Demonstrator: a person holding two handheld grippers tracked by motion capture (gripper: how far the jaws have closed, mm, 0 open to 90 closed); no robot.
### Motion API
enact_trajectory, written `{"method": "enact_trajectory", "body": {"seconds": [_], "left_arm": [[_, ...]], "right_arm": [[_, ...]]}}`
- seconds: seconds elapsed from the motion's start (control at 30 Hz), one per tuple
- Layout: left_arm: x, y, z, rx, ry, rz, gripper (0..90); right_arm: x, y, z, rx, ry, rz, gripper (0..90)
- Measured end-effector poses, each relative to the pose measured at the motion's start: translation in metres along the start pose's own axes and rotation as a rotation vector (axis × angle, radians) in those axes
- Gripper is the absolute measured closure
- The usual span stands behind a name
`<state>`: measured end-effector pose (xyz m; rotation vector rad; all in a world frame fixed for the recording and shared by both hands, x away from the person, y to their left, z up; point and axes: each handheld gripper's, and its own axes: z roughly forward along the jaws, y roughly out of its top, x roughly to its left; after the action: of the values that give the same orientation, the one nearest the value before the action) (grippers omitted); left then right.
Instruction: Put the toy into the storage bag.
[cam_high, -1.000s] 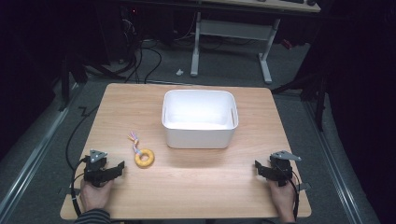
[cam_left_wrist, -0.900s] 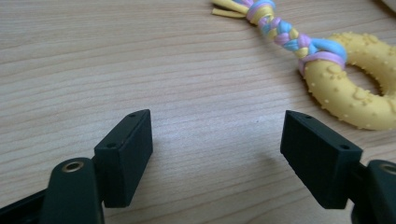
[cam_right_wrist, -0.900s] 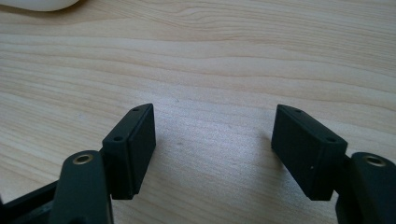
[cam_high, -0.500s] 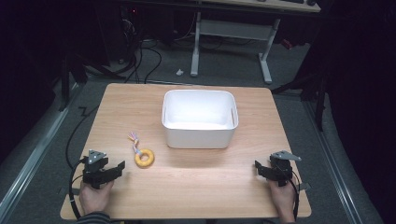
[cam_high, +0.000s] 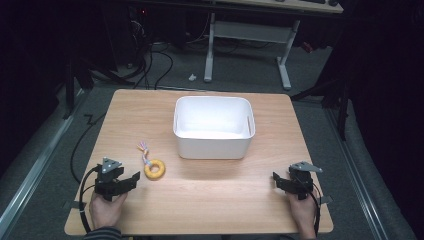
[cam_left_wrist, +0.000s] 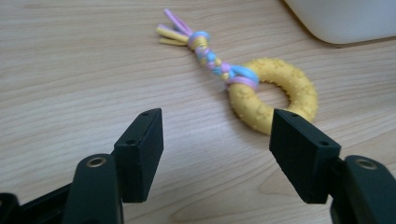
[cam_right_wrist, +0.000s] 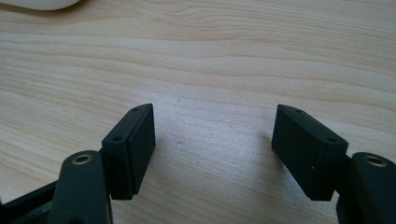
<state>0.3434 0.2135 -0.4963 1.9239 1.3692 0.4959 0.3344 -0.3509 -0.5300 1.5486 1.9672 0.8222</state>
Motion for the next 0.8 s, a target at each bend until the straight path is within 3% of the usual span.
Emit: {"method": "enact_trajectory", "body": {"seconds": [0.33,0.8], "left_arm": [[-0.021,0.018,0.016,0.029,-0.028,0.057,38.4],[-0.024,0.029,0.037,0.09,-0.009,0.043,41.7]], "right_arm": [[0.0,0.0,0.0,0.0,0.002,-0.003,30.5],[0.0,0.0,0.0,-0.002,0.004,-0.008,30.5]]}}
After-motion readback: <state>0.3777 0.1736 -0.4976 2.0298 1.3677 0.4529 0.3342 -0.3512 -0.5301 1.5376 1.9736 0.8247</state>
